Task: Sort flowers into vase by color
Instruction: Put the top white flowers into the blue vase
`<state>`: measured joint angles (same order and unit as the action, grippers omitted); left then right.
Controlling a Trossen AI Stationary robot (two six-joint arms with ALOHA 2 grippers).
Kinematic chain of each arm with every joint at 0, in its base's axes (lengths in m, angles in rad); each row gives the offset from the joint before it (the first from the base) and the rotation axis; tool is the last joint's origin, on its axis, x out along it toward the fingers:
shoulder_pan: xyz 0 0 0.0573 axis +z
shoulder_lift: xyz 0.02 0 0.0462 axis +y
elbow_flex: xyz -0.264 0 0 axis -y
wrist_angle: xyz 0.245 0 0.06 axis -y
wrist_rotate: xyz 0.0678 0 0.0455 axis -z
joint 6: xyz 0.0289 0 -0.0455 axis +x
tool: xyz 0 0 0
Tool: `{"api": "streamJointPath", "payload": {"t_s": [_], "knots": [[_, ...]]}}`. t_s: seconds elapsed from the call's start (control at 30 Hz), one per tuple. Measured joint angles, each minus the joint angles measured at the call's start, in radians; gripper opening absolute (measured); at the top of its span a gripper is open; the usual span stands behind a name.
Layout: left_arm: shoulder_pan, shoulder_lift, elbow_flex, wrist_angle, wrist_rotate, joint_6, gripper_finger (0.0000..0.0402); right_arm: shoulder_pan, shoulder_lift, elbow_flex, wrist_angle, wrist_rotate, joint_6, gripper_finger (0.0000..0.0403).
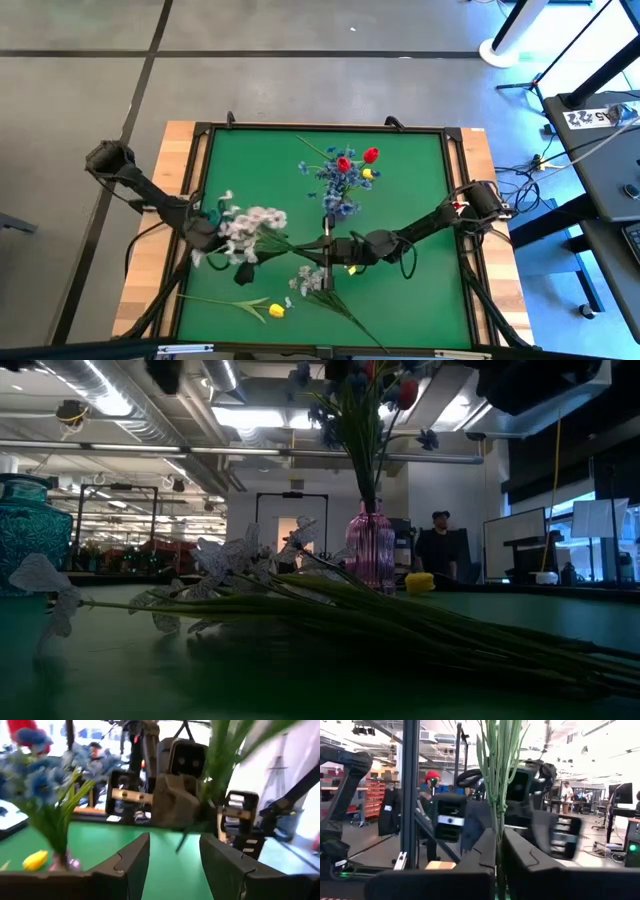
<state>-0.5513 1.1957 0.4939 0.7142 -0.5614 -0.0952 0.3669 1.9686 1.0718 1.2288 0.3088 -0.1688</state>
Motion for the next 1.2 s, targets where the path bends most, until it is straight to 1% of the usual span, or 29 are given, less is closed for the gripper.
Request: {"api": "streamJointPath", "payload": {"t_s": [0.1,0.17,0.23,0.33,0.57,0.67,0.73,0.87,0.9,0.97,1.07,1.13,1.2], "knots": [[0.042,0.018,-0.001,0.105,0.126,0.053,0.0169,0.000,0.001,0.000,-0.007,0.015,-0.004,0.0012],[0.053,0.018,-0.001,0.160,0.176,0.084,0.0169,-0.001,0.001,0.000,-0.021,0.029,-0.016,0.0012],[0.055,0.013,-0.001,0.180,0.181,0.114,0.0169,0.000,0.002,-0.001,-0.030,0.059,-0.021,0.0015],[0.048,-0.021,-0.001,0.191,0.180,0.147,0.0169,0.000,0.002,-0.001,-0.031,0.065,-0.021,0.0018],[0.049,-0.046,-0.001,0.181,0.149,0.129,0.0163,0.000,0.002,-0.001,-0.035,0.065,-0.013,0.0018],[0.060,-0.046,-0.001,0.153,0.150,0.106,0.0141,-0.001,0.002,-0.001,-0.053,0.066,0.014,0.0034],[0.069,-0.046,-0.001,0.149,0.149,0.100,0.0115,-0.001,0.002,-0.001,-0.066,0.066,0.030,0.0049],[0.082,-0.046,0.000,0.119,0.134,0.128,0.0034,-0.001,0.002,-0.001,-0.095,0.081,0.032,0.0084],[0.085,-0.049,0.010,0.077,0.115,0.142,0.0019,-0.001,0.002,-0.001,-0.107,0.087,0.030,0.0095],[0.089,-0.090,0.055,-0.104,0.089,0.167,0.0012,-0.001,0.002,-0.002,-0.128,0.097,0.030,0.0120],[0.099,-0.185,0.192,-0.512,0.075,0.160,0.0012,0.012,-0.012,-0.002,-0.162,0.124,0.029,0.0159],[0.101,-0.248,0.297,-0.819,0.070,0.122,0.0011,0.032,-0.014,-0.002,-0.157,0.143,0.025,0.0182],[0.100,-0.297,0.386,-1.071,0.088,0.071,0.0010,0.049,-0.014,-0.002,-0.157,0.154,-0.010,0.0203]]}}
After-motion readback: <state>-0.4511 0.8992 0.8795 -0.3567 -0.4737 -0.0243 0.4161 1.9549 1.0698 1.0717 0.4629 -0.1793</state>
